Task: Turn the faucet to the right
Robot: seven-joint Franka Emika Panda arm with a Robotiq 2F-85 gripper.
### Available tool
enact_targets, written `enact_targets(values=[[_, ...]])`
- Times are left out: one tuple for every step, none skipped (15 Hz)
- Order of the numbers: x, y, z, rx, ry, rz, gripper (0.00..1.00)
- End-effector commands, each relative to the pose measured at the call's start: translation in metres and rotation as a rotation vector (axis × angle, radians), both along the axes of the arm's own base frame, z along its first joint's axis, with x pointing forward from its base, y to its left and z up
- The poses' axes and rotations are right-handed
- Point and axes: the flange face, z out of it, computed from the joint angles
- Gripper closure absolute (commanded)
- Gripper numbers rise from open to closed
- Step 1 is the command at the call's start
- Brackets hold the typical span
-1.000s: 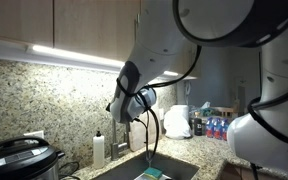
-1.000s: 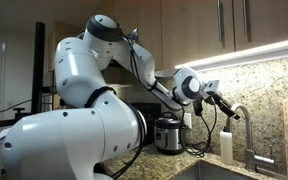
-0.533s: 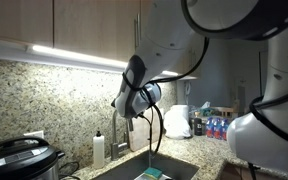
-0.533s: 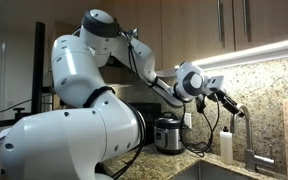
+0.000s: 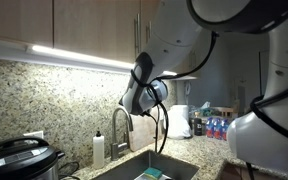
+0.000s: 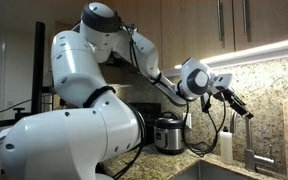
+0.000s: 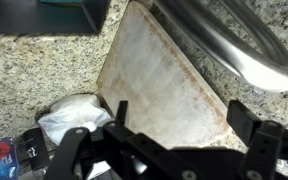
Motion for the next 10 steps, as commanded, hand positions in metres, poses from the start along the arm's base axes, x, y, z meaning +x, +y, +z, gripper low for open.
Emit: enact_targets(values=[[-0.009, 0.011, 0.004, -0.007, 0.026, 0.071, 0.00], [-0.013, 0.017, 0.009, -0.017, 0.019, 0.085, 0.00], [-0.017, 0.024, 0.014, -0.020, 0.019, 0.099, 0.00], [-0.020, 0.031, 0.017, -0.021, 0.021, 0.114, 0.00], [-0.024, 0.037, 0.020, -0.022, 0.024, 0.127, 0.00], [-0.029, 0.044, 0.023, -0.027, 0.020, 0.137, 0.00], [-0.035, 0.050, 0.027, -0.033, 0.013, 0.145, 0.00], [-0.040, 0.055, 0.031, -0.040, 0.004, 0.148, 0.00], [-0.046, 0.060, 0.036, -0.048, -0.006, 0.152, 0.00], [-0.051, 0.066, 0.040, -0.060, -0.017, 0.159, 0.00]])
